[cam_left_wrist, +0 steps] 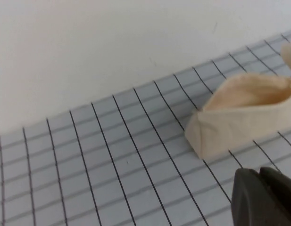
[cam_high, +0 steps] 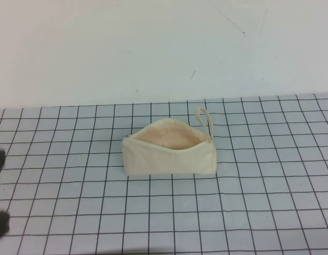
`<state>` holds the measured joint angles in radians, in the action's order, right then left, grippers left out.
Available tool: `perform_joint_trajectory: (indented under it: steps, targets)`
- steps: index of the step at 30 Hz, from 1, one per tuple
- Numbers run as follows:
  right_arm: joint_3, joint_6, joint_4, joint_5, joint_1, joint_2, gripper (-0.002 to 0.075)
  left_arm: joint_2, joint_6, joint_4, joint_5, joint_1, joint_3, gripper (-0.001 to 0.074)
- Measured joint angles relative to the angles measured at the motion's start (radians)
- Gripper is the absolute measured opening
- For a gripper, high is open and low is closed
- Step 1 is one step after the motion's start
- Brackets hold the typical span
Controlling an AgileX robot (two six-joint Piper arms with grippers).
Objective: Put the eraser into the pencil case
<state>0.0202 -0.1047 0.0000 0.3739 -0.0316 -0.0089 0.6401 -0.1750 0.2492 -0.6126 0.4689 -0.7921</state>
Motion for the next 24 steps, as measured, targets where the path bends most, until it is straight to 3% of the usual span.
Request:
perform_joint_trajectory:
  steps: [16, 20, 24]
  targets:
    - [0.000, 0.000, 0.000, 0.000, 0.000, 0.000, -0.0003, -0.154, -0.002, -0.055, -0.002, -0.012, 0.358, 0.0000]
    - [0.000, 0.000, 0.000, 0.000, 0.000, 0.000, -0.0003, -0.272, -0.002, -0.059, 0.000, -0.091, 0.453, -0.0001]
    - [0.000, 0.000, 0.000, 0.000, 0.000, 0.000, -0.0003, -0.435, 0.000, -0.047, 0.038, -0.226, 0.551, -0.0001]
